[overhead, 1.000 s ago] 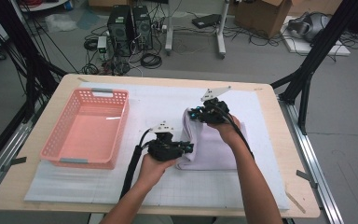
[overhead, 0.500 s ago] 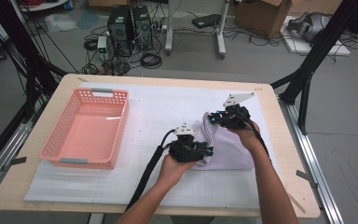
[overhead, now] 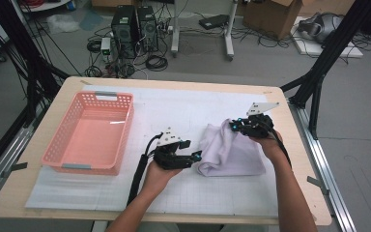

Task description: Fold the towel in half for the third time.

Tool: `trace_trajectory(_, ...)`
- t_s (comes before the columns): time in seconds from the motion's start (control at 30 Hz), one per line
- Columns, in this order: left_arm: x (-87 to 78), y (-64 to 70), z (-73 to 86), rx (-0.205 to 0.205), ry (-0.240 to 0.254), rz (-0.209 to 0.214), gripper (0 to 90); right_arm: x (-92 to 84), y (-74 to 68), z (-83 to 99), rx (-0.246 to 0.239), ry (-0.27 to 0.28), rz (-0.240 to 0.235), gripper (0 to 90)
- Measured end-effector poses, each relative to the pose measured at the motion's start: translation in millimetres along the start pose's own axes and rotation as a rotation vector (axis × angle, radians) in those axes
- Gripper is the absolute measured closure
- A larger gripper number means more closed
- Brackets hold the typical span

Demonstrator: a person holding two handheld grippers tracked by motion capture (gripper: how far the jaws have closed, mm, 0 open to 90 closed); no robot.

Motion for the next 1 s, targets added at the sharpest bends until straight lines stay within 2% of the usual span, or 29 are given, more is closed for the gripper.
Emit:
trace_trajectory(0.17,-3.4,-9.4,7.9,0.018,-0.011,-0.023,39.2,-4.1,3.6,6.5,0.023,-0.016,0.036,81.6)
trace_trajectory(0.23,-4.9,-11.3,8.8,0.019,0.004,-0.02,39.2,-5.6,5.4,9.9,0.056,-0.025,0.076,71.4)
trace_trajectory(0.3,-6.0,-13.3,10.7,0.021,0.005,-0.009,39.2,-10.2,4.5,13.3,0.085,-0.019,0.106,65.6)
trace_trajectory(0.37,-6.9,-16.5,13.4,0.04,0.011,-0.019,39.2,-17.8,2.4,17.6,0.127,-0.008,0.15,56.5)
trace_trajectory(0.43,-8.0,-20.5,16.3,0.041,0.013,-0.025,39.2,-26.9,-0.6,22.1,0.159,0.009,0.176,55.0)
trace_trajectory(0.5,-9.3,-23.4,18.7,0.041,0.017,-0.025,38.9,-36.5,-5.8,26.8,0.176,0.006,0.219,50.5)
trace_trajectory(0.53,-10.1,-24.4,19.7,0.042,0.019,-0.028,38.9,-40.8,-9.1,28.9,0.195,0.006,0.226,48.4)
trace_trajectory(0.6,-11.4,-26.5,21.0,0.043,0.029,-0.027,38.8,-47.7,-17.4,32.5,0.224,0.023,0.231,46.0)
trace_trajectory(0.7,-13.0,-29.2,22.9,0.038,0.038,-0.036,38.2,-52.3,-31.3,39.6,0.217,0.03,0.236,46.2)
trace_trajectory(0.77,-13.9,-31.5,24.5,0.033,0.041,-0.044,36.4,-51.7,-39.3,45.8,0.222,0.028,0.231,45.9)
trace_trajectory(0.9,-16.7,-36.6,26.0,0.018,0.046,-0.072,29.6,-49.8,-52.7,57.3,0.255,0.074,0.217,43.5)
trace_trajectory(1.0,-18.9,-40.1,26.2,0.013,0.051,-0.093,26.9,-45.4,-61.9,64.7,0.274,0.088,0.202,40.7)
Point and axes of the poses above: each handheld gripper's, and its own axes: x roughly forward along the jaws, z roughly out of its underside, y roughly to its right, the point moved 5 cm from there along x, roughly forward along the jaws, and after that the axes turned 14 degrees about -z, right-handed, at the moved point
